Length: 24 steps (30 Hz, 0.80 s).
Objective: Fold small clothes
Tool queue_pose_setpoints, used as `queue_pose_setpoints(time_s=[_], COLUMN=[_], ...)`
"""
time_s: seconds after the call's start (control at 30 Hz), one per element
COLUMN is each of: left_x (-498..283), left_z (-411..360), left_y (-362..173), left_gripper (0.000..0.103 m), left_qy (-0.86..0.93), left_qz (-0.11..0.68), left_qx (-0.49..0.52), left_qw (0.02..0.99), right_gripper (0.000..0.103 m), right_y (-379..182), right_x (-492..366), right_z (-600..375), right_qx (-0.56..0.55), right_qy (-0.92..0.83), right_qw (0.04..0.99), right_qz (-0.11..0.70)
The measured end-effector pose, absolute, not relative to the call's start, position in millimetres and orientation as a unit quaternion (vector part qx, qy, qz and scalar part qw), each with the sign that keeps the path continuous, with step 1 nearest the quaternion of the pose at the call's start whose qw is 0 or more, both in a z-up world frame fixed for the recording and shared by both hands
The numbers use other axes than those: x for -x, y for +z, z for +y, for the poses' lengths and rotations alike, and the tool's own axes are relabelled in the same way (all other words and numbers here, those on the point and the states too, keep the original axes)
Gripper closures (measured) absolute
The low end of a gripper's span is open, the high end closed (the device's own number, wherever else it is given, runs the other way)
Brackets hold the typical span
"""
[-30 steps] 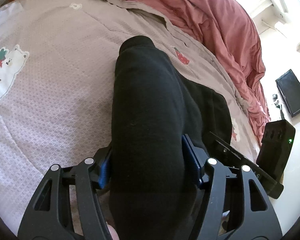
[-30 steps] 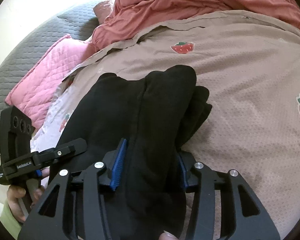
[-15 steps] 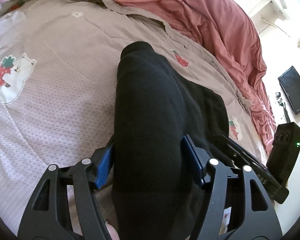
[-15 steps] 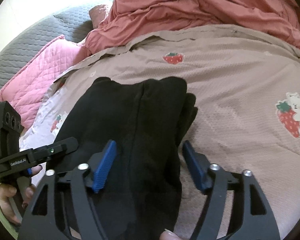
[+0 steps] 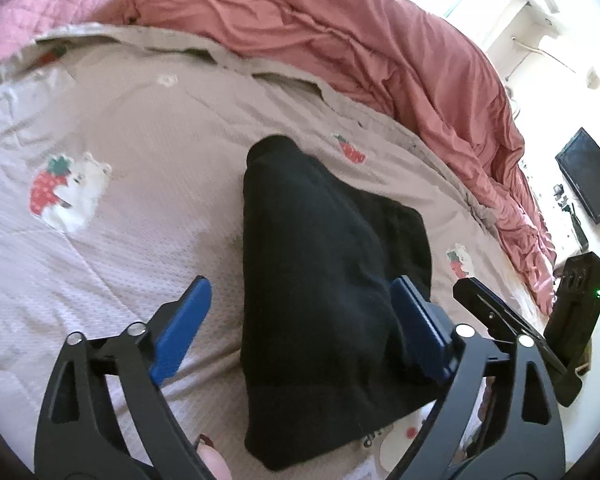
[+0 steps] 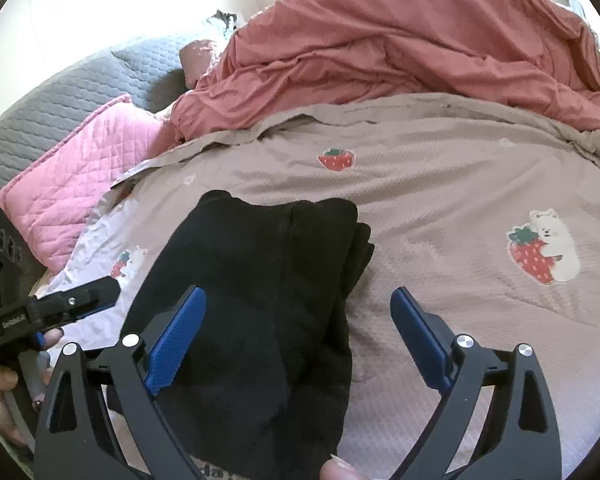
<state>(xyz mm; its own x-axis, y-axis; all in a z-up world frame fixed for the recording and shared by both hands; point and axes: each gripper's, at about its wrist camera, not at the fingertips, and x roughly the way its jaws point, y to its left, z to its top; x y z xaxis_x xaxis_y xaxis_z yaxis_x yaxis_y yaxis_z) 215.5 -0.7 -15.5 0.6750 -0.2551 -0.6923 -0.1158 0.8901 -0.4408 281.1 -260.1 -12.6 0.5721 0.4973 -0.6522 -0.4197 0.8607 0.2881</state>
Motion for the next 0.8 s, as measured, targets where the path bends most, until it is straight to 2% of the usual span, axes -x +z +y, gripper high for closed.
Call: queue_pose_setpoints(time_s=[0.07, 0.17, 0.2, 0.5, 0.8], left_x=[-207, -194, -190, -141, -105], left_z=[-1, -4, -6, -26, -43], left_y=[-7, 3, 6, 15, -6], left_gripper=[0.010, 0.010, 0.010, 0.010, 0.010], left_qy=[-0.034, -0.025, -0.021, 0.010, 0.020], left_qz=[0.393, 0.381, 0.377, 0.354, 0.374], left_qx=[0.223, 0.214, 0.210, 0.152, 0.134], left_qw=[0.892, 0.899, 0.902, 0.923, 0.917], right_gripper=[0.010, 0.009, 0.004, 0.005, 0.005], right_y=[-7, 0, 4, 24, 3], right_x=[-274, -263, -258, -202, -165], right_z=[-263, -267, -269, -289, -303], right_qx=[-0.048, -0.045, -0.045, -0.038, -0.014], right_qy=[0.258, 0.255, 0.257, 0.255, 0.220], right_qw=[0.889, 0.895, 0.898, 0.918, 0.918], right_qz=[0.375, 0.362, 0.355, 0.302, 0.330])
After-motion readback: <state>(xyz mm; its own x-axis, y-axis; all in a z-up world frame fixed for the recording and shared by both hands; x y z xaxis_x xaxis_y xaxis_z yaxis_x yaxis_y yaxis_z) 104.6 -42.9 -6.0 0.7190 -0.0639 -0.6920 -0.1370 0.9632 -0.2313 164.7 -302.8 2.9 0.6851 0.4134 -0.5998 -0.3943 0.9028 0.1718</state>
